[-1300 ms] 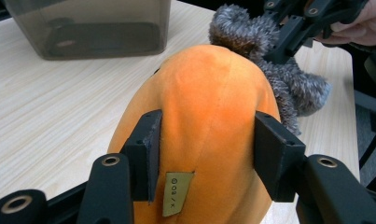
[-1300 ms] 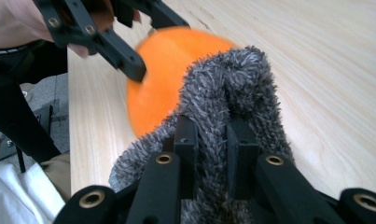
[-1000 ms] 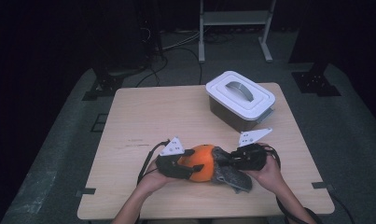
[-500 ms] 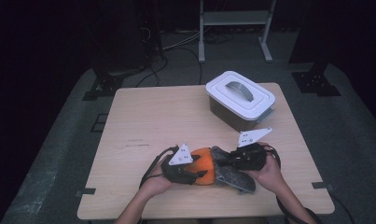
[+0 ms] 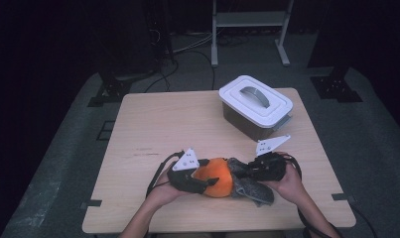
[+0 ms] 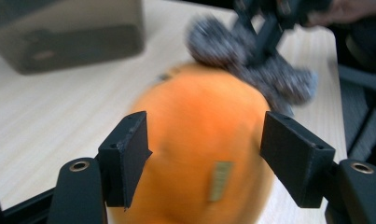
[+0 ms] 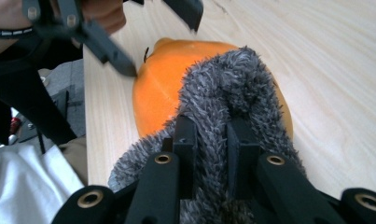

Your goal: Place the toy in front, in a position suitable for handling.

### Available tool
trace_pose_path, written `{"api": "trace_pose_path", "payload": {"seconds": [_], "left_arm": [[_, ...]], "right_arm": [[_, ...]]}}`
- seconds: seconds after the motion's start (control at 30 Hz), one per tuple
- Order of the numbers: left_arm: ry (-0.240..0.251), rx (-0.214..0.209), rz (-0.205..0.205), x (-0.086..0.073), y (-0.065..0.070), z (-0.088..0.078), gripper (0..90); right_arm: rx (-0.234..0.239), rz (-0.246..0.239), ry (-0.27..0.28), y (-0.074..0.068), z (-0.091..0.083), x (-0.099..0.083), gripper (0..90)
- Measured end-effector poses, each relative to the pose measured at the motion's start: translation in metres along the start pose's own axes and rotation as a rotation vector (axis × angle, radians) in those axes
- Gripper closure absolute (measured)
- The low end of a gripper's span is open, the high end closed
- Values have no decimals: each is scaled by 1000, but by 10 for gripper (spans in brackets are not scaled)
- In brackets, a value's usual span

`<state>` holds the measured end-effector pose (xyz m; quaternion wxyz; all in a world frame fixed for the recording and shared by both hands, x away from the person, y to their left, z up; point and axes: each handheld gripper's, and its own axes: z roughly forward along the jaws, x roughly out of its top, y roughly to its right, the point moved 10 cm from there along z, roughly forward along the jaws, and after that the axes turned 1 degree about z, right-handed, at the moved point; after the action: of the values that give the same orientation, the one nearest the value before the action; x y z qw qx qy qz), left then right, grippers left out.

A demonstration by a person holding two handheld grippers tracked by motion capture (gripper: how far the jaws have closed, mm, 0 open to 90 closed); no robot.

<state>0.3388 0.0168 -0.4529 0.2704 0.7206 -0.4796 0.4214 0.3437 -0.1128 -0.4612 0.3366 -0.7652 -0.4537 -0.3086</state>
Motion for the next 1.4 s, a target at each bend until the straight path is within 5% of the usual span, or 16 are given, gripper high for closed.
{"api": "trace_pose_path", "payload": {"seconds": [0.2,0.33,0.43,0.5,0.6,0.9,1.0,1.1,1.23,1.4], "left_arm": [[-64,-85,19,-14,13,10,336],[-104,-144,60,-17,23,9,323],[-70,-140,48,-11,20,5,311],[-48,-98,28,-7,14,4,275],[-70,-96,16,-13,13,8,270],[-107,-166,53,-20,23,8,272],[-89,-155,46,-17,20,7,268],[-76,-92,6,-13,10,9,185],[-108,-114,-32,-22,12,17,138],[-118,-144,8,-27,18,17,270]], "right_arm": [[-7,-23,42,-5,-9,11,758],[4,-17,21,-5,-3,8,757],[48,-14,-21,-8,2,0,753],[87,-23,-44,-13,3,-4,752],[130,-41,-62,-20,3,-6,750],[61,-46,8,-11,-4,5,749],[68,-35,-17,-11,0,1,743],[122,-33,-51,-18,4,-6,741],[188,-52,-77,-30,5,-9,741],[138,-65,-6,-27,-3,4,760]]}}
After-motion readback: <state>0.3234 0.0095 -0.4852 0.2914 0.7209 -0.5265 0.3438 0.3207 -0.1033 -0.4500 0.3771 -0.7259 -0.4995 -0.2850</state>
